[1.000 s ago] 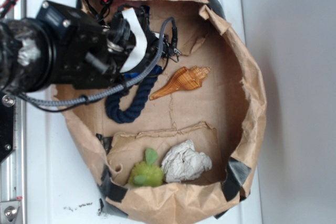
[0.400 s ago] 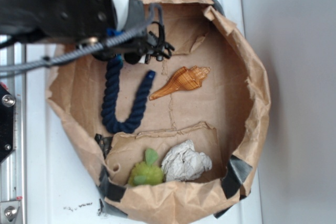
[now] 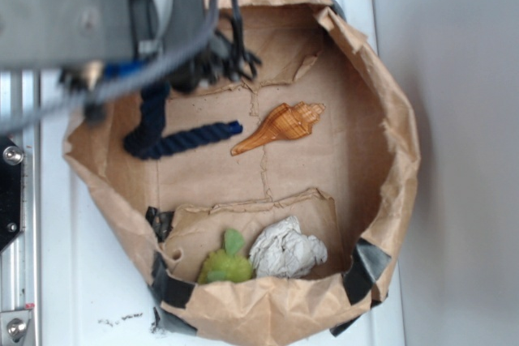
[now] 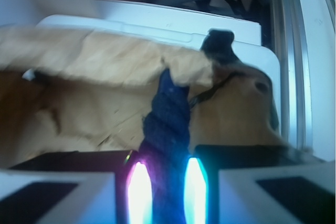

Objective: Grab the blue rope.

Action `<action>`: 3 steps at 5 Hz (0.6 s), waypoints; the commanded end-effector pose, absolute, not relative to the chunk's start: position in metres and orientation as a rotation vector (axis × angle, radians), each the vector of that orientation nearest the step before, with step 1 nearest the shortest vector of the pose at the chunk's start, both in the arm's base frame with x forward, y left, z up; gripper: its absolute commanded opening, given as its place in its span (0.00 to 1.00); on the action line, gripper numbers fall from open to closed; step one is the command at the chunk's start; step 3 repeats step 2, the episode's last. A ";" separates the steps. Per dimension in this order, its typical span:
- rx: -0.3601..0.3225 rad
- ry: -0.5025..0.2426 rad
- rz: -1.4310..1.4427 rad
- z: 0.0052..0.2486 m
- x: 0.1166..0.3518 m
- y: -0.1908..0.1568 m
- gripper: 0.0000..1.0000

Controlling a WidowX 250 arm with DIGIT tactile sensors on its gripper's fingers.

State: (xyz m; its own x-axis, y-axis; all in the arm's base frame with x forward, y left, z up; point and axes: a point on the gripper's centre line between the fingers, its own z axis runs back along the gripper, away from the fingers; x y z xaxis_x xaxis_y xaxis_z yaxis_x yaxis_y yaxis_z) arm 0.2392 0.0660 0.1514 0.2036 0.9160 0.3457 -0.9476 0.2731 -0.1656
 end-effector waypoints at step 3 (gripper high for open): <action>-0.032 -0.442 1.196 0.188 0.248 0.032 0.00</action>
